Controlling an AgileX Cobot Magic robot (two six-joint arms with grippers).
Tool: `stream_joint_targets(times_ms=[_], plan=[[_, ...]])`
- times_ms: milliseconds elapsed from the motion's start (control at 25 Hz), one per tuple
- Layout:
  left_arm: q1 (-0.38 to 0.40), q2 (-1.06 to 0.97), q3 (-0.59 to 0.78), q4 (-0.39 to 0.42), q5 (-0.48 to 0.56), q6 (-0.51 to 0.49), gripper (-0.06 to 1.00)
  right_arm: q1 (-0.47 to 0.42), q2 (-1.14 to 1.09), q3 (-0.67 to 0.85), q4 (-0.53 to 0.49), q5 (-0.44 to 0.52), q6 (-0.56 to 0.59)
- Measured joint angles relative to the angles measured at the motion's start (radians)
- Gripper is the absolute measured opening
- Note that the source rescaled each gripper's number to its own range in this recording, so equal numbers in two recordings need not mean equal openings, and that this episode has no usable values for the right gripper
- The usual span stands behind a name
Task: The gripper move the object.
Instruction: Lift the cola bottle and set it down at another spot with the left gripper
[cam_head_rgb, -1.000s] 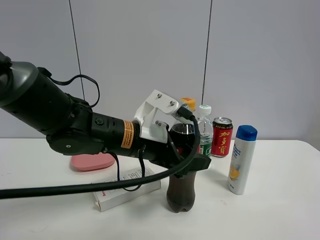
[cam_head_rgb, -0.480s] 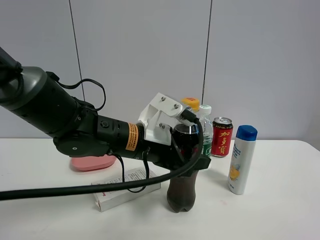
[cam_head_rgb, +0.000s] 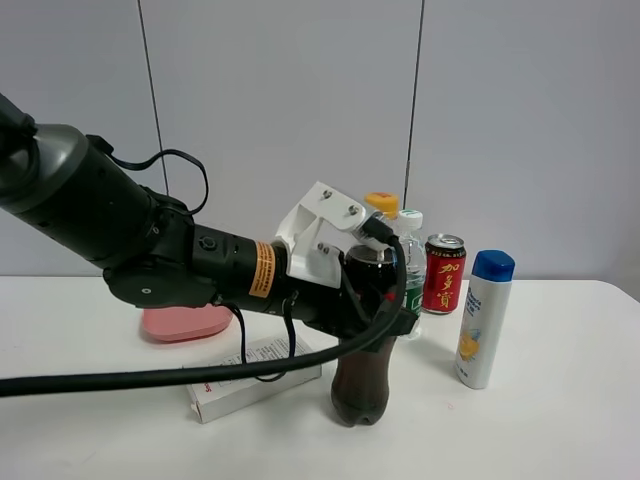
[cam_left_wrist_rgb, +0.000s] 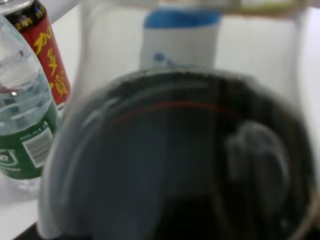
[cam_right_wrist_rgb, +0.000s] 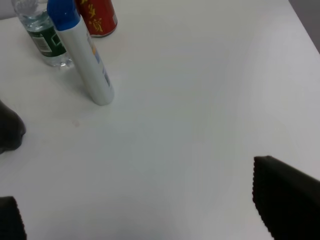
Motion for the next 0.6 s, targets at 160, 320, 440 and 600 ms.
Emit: stream_joint_targets(times_ms=[160,320,440,600], plan=[[0.000,-0.074,-0.059,0.031,0.071,-0.071,0.01,0.000,0.000,0.000,0.000,0.000,0.000],[0.019,-0.147,-0.185,0.133,0.153,-0.229,0.01,0.000,0.000,0.000,0.000,0.000,0.000],[0.052,-0.162,-0.274,0.244,0.199,-0.392,0.01,0.000,0.000,0.000,0.000,0.000,0.000],[0.107,-0.162,-0.367,0.382,0.306,-0.595,0.00,0.000,0.000,0.000,0.000,0.000,0.000]])
